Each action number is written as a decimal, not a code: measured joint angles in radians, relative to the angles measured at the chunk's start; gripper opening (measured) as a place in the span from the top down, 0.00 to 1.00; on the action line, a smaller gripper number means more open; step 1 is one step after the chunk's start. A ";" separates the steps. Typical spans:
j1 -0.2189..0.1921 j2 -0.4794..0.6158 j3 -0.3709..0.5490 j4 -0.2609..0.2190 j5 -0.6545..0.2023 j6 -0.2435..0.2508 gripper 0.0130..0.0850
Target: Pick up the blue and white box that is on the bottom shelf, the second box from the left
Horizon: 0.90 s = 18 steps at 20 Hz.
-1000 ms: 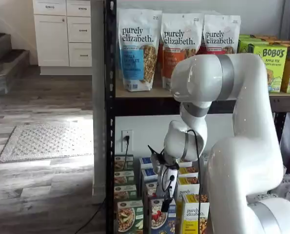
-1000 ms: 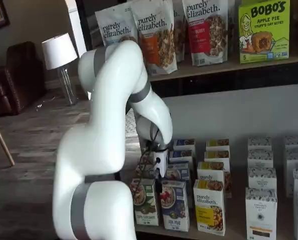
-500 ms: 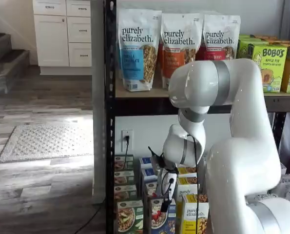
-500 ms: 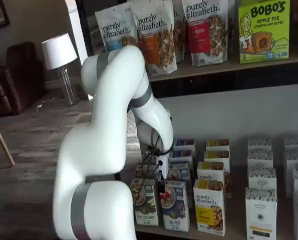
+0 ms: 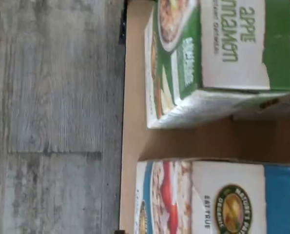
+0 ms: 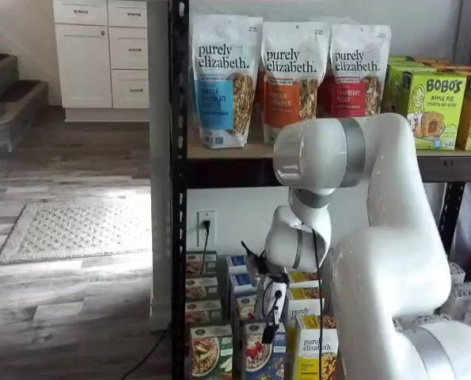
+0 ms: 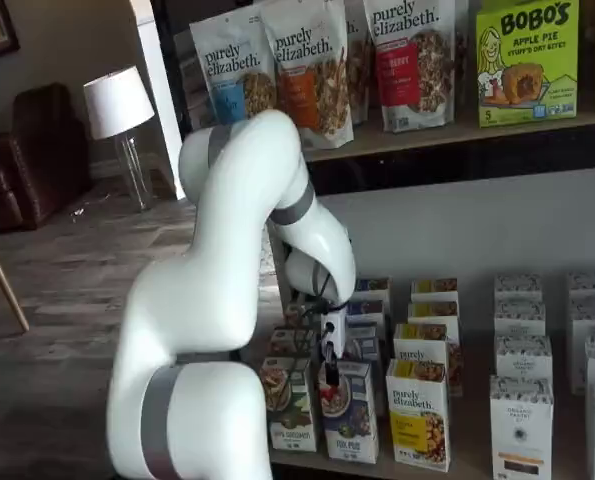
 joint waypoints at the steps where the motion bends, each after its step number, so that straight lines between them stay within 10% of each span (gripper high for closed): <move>1: -0.003 0.018 -0.024 -0.014 0.011 0.011 0.00; 18: -0.010 0.164 -0.207 -0.162 0.129 0.137 0.00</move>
